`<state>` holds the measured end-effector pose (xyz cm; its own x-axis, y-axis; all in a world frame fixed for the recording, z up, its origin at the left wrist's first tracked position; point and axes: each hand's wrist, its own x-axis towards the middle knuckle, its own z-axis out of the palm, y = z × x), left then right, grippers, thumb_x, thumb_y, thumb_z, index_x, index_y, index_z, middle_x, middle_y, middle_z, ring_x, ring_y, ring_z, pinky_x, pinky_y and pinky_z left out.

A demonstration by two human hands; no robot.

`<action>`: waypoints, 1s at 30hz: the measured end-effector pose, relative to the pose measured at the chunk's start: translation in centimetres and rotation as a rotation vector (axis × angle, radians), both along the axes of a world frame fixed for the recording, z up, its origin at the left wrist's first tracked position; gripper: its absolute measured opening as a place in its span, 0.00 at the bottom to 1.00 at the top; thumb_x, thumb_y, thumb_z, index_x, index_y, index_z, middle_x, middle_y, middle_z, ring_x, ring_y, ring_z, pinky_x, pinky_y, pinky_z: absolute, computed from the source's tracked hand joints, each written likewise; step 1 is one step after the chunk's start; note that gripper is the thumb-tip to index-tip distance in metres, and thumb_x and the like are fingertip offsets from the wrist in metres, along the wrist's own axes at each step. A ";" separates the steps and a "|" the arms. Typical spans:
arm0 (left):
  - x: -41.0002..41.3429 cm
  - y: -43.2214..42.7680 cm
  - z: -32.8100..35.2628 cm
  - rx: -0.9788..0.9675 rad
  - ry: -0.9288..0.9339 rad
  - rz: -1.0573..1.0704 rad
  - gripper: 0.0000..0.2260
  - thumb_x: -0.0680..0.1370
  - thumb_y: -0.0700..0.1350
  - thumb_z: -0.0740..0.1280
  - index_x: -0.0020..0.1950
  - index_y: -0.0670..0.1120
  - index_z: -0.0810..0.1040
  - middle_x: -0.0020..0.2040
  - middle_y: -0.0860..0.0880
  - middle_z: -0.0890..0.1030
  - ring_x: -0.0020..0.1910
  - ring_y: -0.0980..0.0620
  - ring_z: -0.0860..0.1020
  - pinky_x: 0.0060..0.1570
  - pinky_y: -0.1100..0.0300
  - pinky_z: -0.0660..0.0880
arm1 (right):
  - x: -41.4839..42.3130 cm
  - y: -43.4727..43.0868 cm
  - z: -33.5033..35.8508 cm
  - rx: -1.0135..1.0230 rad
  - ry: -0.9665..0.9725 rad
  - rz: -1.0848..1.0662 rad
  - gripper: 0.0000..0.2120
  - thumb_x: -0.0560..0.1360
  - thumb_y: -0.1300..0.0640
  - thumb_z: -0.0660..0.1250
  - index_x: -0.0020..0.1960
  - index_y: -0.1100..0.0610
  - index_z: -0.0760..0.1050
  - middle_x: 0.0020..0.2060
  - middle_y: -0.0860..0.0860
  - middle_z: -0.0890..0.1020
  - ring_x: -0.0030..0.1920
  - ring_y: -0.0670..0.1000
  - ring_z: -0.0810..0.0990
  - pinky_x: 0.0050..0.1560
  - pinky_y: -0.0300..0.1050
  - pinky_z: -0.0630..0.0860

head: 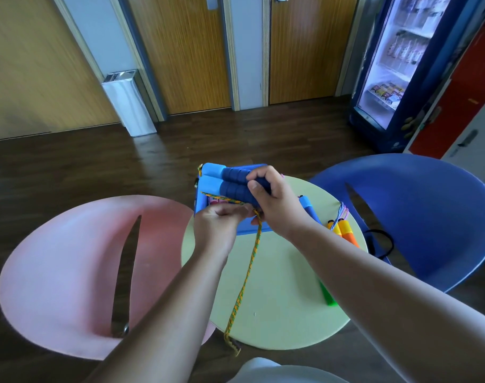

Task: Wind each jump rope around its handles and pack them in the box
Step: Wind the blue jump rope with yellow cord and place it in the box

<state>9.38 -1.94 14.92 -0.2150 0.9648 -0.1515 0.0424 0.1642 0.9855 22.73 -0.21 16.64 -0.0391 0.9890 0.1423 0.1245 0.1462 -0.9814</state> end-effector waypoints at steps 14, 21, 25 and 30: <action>-5.5 0.8 2.2 0.001 -0.234 -0.049 0.22 0.78 0.65 0.67 0.71 0.62 0.71 0.65 0.46 0.79 0.29 0.44 0.81 0.26 0.56 0.77 | 3.0 -1.1 0.5 -0.152 0.040 0.149 0.06 0.85 0.54 0.63 0.51 0.46 0.76 0.46 0.53 0.71 0.36 0.54 0.73 0.37 0.44 0.76; -4.3 0.8 3.2 0.071 -0.047 -0.042 0.08 0.79 0.51 0.73 0.54 0.49 0.79 0.46 0.45 0.76 0.24 0.46 0.70 0.25 0.59 0.68 | 4.3 -2.0 2.0 -0.223 0.145 0.329 0.03 0.83 0.58 0.66 0.53 0.50 0.75 0.49 0.57 0.72 0.36 0.56 0.72 0.34 0.46 0.75; -4.2 -0.1 3.0 0.133 -0.082 -0.083 0.06 0.81 0.47 0.72 0.53 0.47 0.78 0.40 0.47 0.73 0.28 0.47 0.67 0.25 0.61 0.61 | 6.1 -2.8 2.6 -0.322 0.271 0.485 0.08 0.77 0.60 0.70 0.53 0.52 0.73 0.51 0.59 0.74 0.34 0.57 0.75 0.31 0.43 0.73; -3.5 -1.0 2.9 0.157 -0.117 -0.113 0.04 0.78 0.50 0.73 0.49 0.52 0.80 0.44 0.43 0.71 0.34 0.43 0.65 0.26 0.60 0.60 | 7.5 -3.3 2.6 -0.393 0.341 0.546 0.08 0.75 0.62 0.70 0.49 0.52 0.73 0.52 0.60 0.74 0.34 0.56 0.74 0.29 0.42 0.72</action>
<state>5.86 -2.92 17.78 -0.0942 0.9954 -0.0149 -0.0644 0.0089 0.9979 30.20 -3.50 19.22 -0.5554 0.8221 -0.1248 -0.1850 -0.2685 -0.9454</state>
